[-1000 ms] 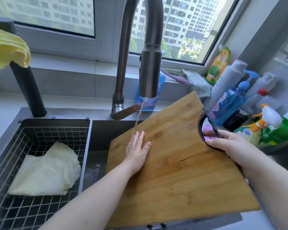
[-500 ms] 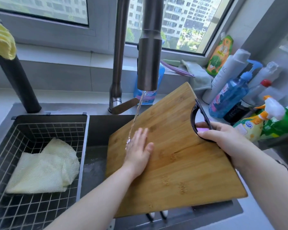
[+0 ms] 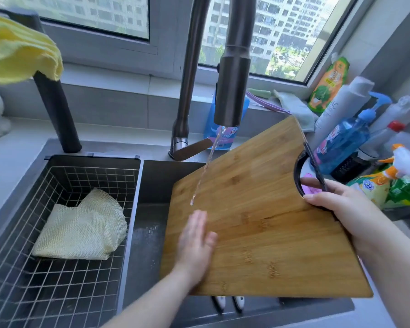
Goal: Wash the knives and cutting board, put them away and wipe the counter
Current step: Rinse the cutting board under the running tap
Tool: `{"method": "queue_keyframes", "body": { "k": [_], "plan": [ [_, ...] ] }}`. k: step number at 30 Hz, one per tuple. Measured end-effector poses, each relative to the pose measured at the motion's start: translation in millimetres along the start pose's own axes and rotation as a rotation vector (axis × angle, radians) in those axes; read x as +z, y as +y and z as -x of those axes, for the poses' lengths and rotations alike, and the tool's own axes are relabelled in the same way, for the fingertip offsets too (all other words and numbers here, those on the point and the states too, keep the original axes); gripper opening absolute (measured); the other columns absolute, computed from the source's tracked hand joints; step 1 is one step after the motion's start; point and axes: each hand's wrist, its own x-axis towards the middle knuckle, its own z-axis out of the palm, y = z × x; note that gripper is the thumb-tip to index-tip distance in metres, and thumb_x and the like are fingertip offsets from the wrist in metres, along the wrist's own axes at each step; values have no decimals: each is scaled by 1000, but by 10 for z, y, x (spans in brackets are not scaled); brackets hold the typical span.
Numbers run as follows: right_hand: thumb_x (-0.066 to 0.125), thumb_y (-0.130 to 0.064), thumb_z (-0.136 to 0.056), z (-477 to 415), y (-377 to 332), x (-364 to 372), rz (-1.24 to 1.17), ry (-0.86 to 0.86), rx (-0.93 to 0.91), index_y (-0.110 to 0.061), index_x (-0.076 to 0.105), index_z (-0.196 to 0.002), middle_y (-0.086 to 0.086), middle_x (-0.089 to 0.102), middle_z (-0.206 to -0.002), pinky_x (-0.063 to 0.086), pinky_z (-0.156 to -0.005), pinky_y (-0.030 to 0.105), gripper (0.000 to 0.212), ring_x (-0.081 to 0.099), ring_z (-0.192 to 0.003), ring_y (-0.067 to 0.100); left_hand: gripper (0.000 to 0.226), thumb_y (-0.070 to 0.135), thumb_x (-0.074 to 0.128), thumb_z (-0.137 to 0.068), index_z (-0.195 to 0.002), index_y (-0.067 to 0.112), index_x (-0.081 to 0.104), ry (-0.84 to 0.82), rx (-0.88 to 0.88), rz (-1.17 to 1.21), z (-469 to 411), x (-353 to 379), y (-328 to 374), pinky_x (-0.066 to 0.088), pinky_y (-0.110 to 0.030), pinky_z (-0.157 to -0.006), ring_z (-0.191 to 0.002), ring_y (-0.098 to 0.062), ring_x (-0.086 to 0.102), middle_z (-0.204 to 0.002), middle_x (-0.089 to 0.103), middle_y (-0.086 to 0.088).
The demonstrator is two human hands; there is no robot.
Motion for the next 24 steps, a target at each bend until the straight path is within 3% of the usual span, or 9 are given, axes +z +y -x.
{"method": "queue_keyframes", "body": {
  "k": [2, 3, 5, 10, 13, 16, 18, 21, 24],
  "plan": [
    [51, 1, -85, 31, 25, -53, 3, 23, -12, -21, 65, -86, 0, 70, -64, 52, -49, 22, 26, 64, -49, 10, 53, 42, 20, -98, -146, 22, 8, 18, -300, -29, -56, -145, -200, 2, -31, -116, -143, -13, -1, -156, 0, 4],
    [51, 1, -84, 41, 27, -89, 7, 40, -21, -20, 67, -89, 1, 71, -64, 51, -55, 26, 26, 65, -56, 15, 52, 36, 22, -99, -146, 20, 8, 12, -315, -43, -47, -168, -204, 3, -33, -116, -143, -14, -1, -156, 0, 3],
    [52, -1, -83, 53, 15, -149, 18, 85, -39, -21, 68, -96, 8, 70, -73, 45, -66, 32, 29, 62, -69, 25, 50, 33, 23, -99, -146, 23, 7, -18, -134, -10, -1, -136, -1, -1, -28, -115, -142, -7, -5, -154, -3, 11],
    [52, 0, -84, 99, 36, -95, -1, 99, -58, -23, 67, -93, 6, 69, -65, 45, -62, 30, 29, 60, -60, 22, 63, 48, 15, -85, -144, 31, 2, -117, 218, -26, -5, 22, 474, -14, -15, -106, -128, 10, -17, -136, -14, 27],
    [52, 0, -84, 109, 76, -112, -30, 118, -50, -18, 65, -108, 12, 66, -88, 46, -67, 32, 33, 59, -71, 25, 55, 46, 20, -96, -146, 26, 5, -139, 8, -14, -283, -116, 250, -6, -22, -112, -141, -3, -7, -151, -8, 14],
    [52, 1, -84, 132, 118, -126, -63, 123, -45, -21, 66, -96, 3, 68, -78, 52, -54, 21, 29, 65, -58, 12, 55, 40, 19, -99, -147, 19, 2, -191, -220, -48, -558, -229, 189, -2, -32, -115, -143, -16, -6, -156, -6, -1],
    [51, 2, -84, 131, 154, -153, -44, 133, -36, -22, 65, -93, 2, 66, -76, 51, -48, 16, 28, 63, -49, 5, 55, 40, 17, -99, -147, 18, 2, -181, -156, -64, -634, -163, 343, -5, -36, -115, -143, -18, -8, -156, -6, -2],
    [53, 0, -83, 154, 177, -215, -7, 130, -23, -23, 69, -93, 4, 71, -71, 49, -61, 28, 30, 65, -57, 14, 53, 39, 19, -99, -147, 22, 5, -163, -14, -47, -650, -87, 456, -6, -35, -115, -143, -13, -7, -156, -3, 2],
    [52, 0, -82, 226, 181, -268, -26, 132, -27, -25, 69, -90, 5, 72, -74, 53, -54, 23, 31, 66, -56, 14, 52, 37, 25, -99, -146, 21, 14, -71, -84, -12, -708, -177, 148, 2, -35, -115, -144, -15, 1, -156, 5, 0]
  ]
}}
